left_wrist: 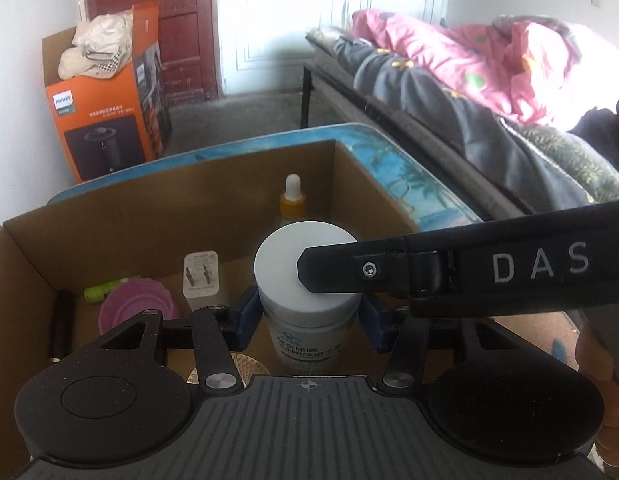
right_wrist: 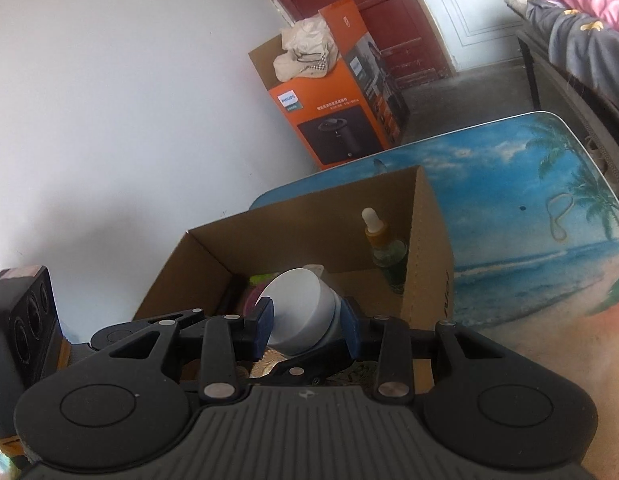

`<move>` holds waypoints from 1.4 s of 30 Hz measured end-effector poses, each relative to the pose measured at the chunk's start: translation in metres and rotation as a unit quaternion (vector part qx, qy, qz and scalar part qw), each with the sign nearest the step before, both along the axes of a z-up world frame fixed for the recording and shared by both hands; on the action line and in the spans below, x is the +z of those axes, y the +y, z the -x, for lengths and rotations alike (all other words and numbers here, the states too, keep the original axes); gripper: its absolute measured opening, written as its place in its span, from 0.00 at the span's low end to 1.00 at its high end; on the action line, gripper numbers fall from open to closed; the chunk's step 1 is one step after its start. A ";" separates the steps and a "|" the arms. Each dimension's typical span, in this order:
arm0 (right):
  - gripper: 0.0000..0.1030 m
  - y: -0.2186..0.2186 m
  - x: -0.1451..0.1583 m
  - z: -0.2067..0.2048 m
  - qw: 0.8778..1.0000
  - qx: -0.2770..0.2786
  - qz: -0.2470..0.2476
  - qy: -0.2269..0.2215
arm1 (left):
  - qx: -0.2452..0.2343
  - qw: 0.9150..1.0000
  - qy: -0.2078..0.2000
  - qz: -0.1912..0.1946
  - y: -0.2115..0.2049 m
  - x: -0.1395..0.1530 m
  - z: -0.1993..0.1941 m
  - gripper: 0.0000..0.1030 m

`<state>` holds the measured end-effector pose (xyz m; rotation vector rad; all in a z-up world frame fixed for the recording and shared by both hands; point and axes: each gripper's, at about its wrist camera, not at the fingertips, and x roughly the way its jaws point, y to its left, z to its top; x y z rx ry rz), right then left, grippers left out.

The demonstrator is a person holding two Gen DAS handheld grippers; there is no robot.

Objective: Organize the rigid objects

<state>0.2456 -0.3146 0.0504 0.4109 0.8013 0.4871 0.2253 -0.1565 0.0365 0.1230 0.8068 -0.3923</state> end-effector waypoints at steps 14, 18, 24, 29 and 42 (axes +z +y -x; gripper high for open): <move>0.63 -0.006 0.034 0.032 0.997 -0.031 0.004 -0.064 | -0.005 0.999 -0.038 -0.003 -0.001 0.023 0.019 0.78; 0.79 -0.018 0.060 0.068 0.991 -0.069 -0.007 -0.112 | 0.015 0.997 -0.070 0.026 0.015 0.044 0.046 0.91; 1.00 -0.021 0.080 0.127 0.970 -0.169 0.044 -0.169 | 0.064 0.991 -0.111 0.046 0.046 0.075 0.096 1.00; 1.00 0.002 0.064 0.141 0.961 -0.216 0.111 -0.134 | 0.122 0.985 -0.126 0.007 0.067 0.082 0.116 1.00; 1.00 0.086 0.057 0.141 0.946 -0.174 0.232 -0.146 | 0.183 0.977 -0.108 -0.012 0.104 0.073 0.117 1.00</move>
